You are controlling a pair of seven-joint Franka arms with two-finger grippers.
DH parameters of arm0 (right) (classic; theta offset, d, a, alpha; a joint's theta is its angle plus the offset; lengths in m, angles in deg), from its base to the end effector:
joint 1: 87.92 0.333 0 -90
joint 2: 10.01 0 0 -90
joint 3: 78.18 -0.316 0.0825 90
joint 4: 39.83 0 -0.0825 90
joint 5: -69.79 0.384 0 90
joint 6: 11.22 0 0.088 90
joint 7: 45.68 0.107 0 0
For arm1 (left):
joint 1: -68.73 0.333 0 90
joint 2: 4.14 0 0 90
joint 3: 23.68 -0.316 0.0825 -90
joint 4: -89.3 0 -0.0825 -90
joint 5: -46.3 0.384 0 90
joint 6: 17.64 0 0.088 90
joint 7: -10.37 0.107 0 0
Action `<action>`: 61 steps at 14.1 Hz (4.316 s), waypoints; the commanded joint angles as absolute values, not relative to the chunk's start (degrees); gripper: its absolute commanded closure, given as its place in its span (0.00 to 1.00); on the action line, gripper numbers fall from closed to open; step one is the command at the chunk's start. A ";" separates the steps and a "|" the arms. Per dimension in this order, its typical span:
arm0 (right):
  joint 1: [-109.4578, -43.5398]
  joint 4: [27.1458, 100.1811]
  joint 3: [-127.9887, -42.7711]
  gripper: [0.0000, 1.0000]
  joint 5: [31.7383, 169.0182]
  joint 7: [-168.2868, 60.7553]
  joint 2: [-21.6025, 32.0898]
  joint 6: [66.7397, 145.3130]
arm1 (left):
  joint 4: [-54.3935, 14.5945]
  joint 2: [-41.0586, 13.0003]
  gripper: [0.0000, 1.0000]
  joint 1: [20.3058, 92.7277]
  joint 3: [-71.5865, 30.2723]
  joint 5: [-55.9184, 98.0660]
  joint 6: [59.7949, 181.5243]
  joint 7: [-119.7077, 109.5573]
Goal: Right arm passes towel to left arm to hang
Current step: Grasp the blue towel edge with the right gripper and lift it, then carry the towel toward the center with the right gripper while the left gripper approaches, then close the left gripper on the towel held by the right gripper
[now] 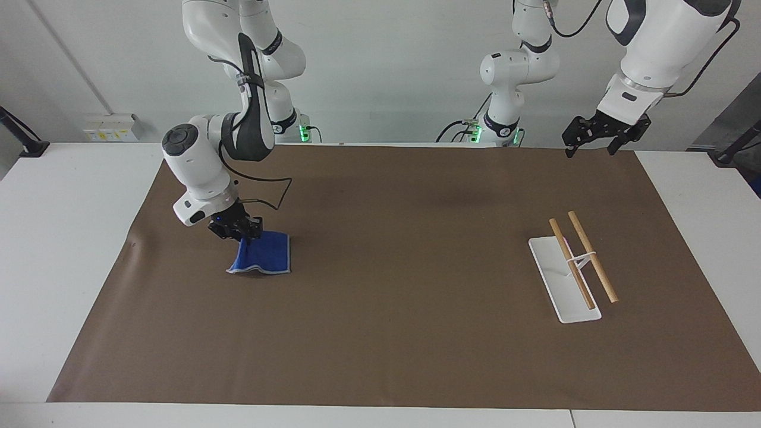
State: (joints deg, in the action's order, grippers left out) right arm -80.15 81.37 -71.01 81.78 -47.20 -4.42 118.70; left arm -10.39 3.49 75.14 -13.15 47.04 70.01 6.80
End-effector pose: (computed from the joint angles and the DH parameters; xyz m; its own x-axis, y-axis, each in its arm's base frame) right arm 0.5637 0.0121 0.3743 0.9942 -0.0957 0.0498 -0.0871 -0.9843 -0.1533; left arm 0.5050 -0.0409 0.6112 0.9970 -0.0054 -0.0766 -0.0086 -0.9991 -0.0420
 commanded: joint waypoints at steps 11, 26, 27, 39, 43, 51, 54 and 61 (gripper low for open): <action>-71.68 73.47 -73.35 1.00 128.37 -27.08 -5.44 115.15 | -11.86 5.08 0.00 75.41 -13.23 46.56 70.08 6.41; -51.10 73.64 -73.96 1.00 161.18 -9.92 -4.12 145.84 | -15.36 5.78 0.00 70.93 -12.08 40.33 82.25 -19.44; -51.01 73.47 -74.22 1.00 162.76 -9.21 -4.12 146.62 | -17.64 6.57 0.00 70.76 -12.08 39.02 86.30 -25.95; -50.66 72.24 -78.97 1.00 165.94 -8.68 -3.68 152.34 | -33.56 5.02 0.00 70.58 -3.66 36.63 128.32 -79.17; -50.66 71.89 -79.41 1.00 167.17 -6.22 -3.68 152.34 | -33.84 3.24 0.00 70.58 -1.28 36.63 132.12 -85.51; -50.22 71.36 -80.73 1.00 170.69 -5.95 -3.59 154.28 | -33.22 -0.89 0.00 70.49 3.38 36.72 136.35 -91.50; -50.13 71.36 -80.73 1.00 170.69 -6.04 -3.59 154.37 | -33.05 -0.98 0.33 70.49 3.47 36.72 136.17 -90.89; -49.87 71.44 -80.73 1.00 170.69 -6.30 -3.42 154.45 | -31.55 -1.68 1.00 70.84 4.09 36.81 135.56 -90.00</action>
